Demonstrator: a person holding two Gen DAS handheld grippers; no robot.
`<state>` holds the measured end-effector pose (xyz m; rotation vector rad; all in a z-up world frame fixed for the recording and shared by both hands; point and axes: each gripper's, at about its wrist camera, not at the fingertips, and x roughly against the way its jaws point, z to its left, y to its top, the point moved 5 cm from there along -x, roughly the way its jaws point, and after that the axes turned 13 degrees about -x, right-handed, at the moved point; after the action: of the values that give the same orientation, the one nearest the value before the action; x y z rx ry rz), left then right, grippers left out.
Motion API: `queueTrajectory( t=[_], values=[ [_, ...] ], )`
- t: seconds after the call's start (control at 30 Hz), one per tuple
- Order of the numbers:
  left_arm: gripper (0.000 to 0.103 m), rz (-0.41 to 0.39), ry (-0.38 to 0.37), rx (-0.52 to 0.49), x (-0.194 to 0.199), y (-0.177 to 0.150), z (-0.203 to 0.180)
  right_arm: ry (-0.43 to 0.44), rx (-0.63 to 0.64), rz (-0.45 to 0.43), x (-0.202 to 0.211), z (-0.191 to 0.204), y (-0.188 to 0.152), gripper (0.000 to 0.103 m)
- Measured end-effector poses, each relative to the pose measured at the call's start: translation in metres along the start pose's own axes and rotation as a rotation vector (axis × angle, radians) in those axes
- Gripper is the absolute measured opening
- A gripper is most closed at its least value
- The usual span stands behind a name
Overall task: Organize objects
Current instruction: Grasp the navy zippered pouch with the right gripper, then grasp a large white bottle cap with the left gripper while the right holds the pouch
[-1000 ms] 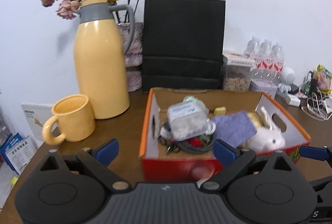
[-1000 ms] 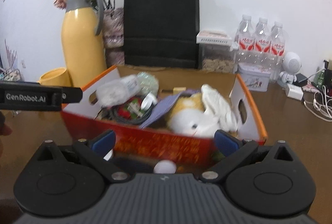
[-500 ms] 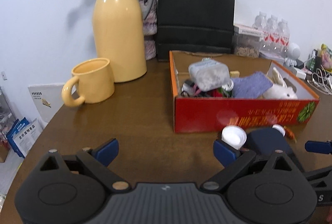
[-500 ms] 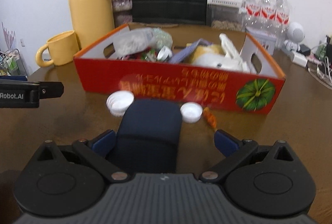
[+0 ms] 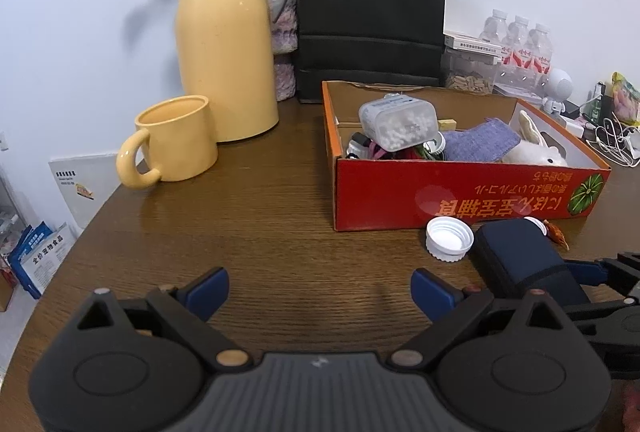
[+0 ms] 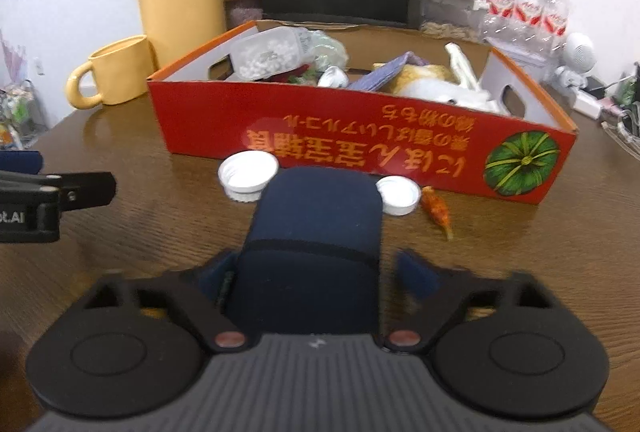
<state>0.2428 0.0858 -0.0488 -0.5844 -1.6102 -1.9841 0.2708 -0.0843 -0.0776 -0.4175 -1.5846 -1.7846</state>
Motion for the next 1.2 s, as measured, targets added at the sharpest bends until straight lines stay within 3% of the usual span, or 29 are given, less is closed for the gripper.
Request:
queueTrajectory(
  t=[0.13, 0.37, 0.83, 1.2],
  values=[
    [0.098, 0.006, -0.002, -0.004, -0.002, 0.001, -0.004, 0.029, -0.022, -0.015, 0.006, -0.003, 0.001, 0.066],
    [0.098, 0.021, -0.009, -0.025, -0.010, 0.008, -0.019, 0.050, -0.021, -0.058, 0.022, -0.015, 0.006, 0.065],
    [0.098, 0.057, -0.014, -0.075, -0.056, 0.034, -0.079, 0.017, -0.025, -0.137, 0.041, -0.077, 0.019, 0.065],
    [0.091, 0.066, -0.006, -0.050, -0.075, 0.041, -0.089, 0.028, -0.033, -0.150, 0.039, -0.083, 0.020, 0.065]
  ],
)
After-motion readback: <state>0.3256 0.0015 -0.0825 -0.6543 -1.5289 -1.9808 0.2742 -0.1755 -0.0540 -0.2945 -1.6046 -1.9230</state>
